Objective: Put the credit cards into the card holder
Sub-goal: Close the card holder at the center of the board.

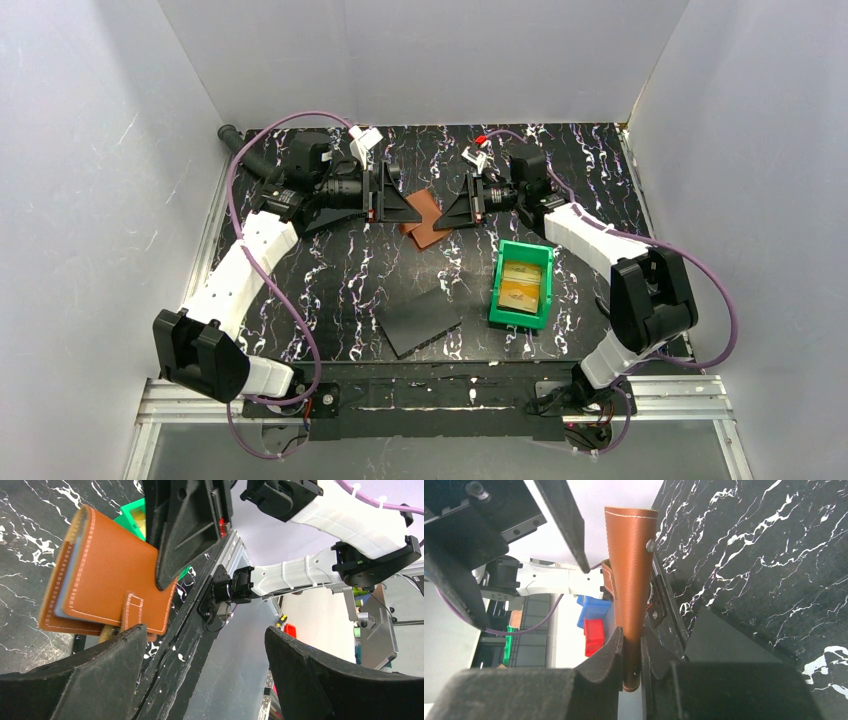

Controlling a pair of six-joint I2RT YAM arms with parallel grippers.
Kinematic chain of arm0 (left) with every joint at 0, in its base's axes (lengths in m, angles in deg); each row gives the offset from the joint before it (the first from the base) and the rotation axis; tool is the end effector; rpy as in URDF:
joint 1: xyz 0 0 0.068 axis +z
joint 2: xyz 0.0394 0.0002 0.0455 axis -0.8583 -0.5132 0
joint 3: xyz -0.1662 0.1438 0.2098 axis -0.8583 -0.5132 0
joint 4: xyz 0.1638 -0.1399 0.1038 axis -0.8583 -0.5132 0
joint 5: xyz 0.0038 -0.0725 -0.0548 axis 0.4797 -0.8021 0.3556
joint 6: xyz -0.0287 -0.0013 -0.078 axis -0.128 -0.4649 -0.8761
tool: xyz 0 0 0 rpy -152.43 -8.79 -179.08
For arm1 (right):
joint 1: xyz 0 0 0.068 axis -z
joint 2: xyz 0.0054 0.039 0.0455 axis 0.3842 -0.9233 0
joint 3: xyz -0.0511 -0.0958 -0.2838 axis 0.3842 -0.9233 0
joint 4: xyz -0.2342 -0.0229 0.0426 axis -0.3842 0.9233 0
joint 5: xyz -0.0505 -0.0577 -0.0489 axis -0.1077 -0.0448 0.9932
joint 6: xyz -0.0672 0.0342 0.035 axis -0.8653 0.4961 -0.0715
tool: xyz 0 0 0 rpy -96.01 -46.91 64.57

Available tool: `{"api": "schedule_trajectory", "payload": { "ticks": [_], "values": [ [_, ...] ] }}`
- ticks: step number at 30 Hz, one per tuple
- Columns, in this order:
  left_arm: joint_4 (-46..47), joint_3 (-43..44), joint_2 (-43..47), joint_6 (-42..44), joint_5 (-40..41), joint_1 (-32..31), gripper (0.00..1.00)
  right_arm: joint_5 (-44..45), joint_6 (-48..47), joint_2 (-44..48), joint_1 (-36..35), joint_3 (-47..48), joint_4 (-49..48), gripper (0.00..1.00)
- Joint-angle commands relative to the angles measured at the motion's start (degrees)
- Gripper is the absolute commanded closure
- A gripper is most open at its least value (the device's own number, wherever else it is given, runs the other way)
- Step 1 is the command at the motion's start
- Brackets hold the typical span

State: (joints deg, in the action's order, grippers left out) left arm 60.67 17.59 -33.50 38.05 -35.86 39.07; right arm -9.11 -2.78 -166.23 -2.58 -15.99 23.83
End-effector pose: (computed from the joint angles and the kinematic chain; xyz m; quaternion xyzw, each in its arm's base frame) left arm 0.2524 -0.1565 0.4003 0.2038 0.7571 -0.5563 0.2752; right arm 0.2986 0.2108 0.3218 -0.1667 0.7427 0.6271 0.1653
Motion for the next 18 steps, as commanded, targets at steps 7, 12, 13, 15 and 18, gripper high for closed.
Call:
{"api": "schedule_trajectory", "payload": {
  "ticks": [7,12,13,15,18],
  "values": [
    [-5.2,1.2,1.0,2.2,6.3,0.1,0.13,-2.7,0.8,4.2,-0.4,-0.1,-3.4,0.99],
    [0.1,-0.8,0.9,-1.3,1.7,0.0,0.13,-2.6,1.0,4.0,-0.6,0.2,-4.2,0.99],
    [1.4,-1.0,0.7,-2.0,-1.1,0.0,0.13,-2.6,1.2,3.8,-0.6,0.2,-4.5,0.99],
    [3.5,-1.3,0.0,-3.3,-5.2,-0.1,0.14,-2.4,2.1,3.6,-0.7,-0.1,-5.9,0.99],
    [1.4,-0.9,-0.7,-2.1,-7.0,0.0,0.17,-2.5,4.1,3.2,-0.7,-0.6,-8.7,0.99]
  ]
}}
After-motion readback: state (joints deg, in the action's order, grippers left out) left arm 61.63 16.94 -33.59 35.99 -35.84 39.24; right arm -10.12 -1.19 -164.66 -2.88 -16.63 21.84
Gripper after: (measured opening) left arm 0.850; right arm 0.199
